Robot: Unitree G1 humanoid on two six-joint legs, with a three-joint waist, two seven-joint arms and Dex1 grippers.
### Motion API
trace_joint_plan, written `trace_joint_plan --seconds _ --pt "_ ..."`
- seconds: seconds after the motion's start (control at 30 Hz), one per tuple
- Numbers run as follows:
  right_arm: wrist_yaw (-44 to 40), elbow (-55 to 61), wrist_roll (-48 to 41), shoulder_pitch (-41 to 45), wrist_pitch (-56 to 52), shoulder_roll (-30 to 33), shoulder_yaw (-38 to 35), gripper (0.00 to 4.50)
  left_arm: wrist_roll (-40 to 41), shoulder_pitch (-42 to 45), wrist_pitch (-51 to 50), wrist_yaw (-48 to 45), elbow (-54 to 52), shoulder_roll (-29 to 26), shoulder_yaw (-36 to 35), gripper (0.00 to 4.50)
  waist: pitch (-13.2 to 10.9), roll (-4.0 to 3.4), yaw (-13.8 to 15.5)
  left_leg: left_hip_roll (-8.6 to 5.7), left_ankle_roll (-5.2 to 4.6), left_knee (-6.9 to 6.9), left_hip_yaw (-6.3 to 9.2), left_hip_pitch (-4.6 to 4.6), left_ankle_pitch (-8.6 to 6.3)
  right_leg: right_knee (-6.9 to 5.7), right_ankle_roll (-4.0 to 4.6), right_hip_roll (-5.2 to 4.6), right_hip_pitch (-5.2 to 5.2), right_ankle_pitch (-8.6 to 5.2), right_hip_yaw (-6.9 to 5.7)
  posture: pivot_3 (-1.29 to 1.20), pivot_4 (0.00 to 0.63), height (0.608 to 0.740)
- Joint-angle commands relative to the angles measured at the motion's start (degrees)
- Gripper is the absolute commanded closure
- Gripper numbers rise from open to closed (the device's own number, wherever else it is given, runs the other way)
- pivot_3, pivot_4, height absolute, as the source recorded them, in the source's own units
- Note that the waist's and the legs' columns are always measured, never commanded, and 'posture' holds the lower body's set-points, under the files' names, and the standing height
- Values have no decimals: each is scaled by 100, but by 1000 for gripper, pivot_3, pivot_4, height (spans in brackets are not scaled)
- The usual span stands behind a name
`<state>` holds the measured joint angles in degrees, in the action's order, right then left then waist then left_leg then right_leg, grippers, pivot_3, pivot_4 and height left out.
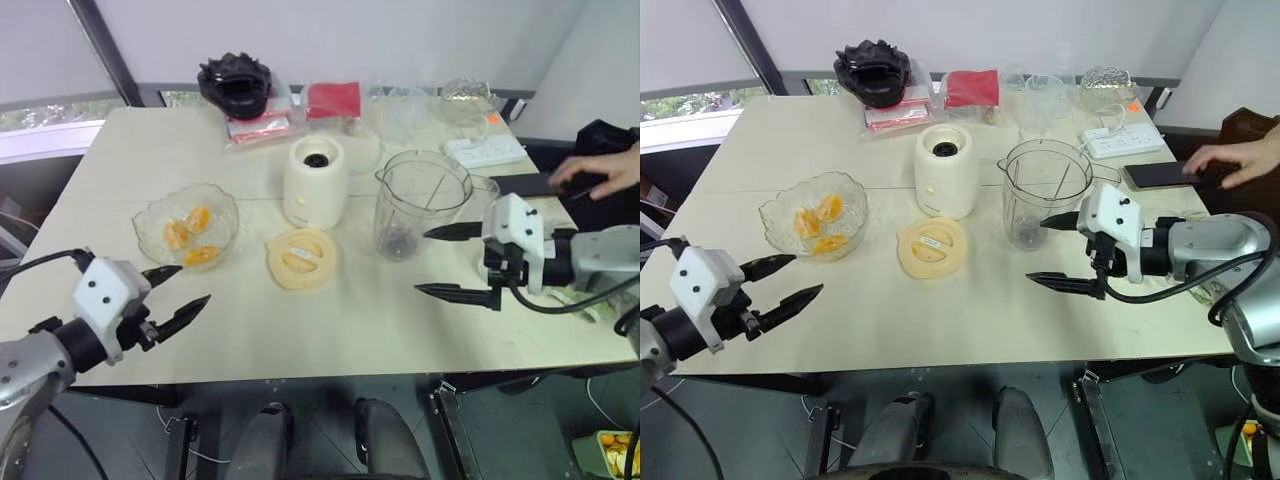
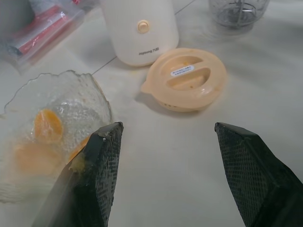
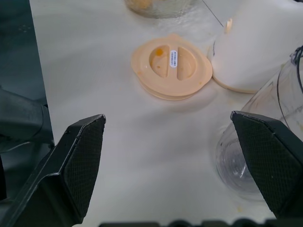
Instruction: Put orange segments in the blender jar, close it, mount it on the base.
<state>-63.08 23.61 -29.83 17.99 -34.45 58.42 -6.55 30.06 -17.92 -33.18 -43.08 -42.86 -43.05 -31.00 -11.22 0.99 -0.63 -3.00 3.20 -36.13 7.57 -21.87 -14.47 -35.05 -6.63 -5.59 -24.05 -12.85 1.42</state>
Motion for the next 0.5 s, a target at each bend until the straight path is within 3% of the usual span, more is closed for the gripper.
trace_joint_plan --seconds 0.03,0.5 --pt "42 94 -29 125 44 -34 -7 76 171 77 -4 65 -91 -11 -163 1275 0 0 0 0 0 0 0 -4 0 0 0 0 -3 0 0 0 150 740" --pt "169 72 15 233 62 -132 86 76 383 331 -327 250 -125 -227 -26 1275 0 0 0 -2 -1 -6 0 -27 1 -4 1 1 -29 4 0 0 150 740"
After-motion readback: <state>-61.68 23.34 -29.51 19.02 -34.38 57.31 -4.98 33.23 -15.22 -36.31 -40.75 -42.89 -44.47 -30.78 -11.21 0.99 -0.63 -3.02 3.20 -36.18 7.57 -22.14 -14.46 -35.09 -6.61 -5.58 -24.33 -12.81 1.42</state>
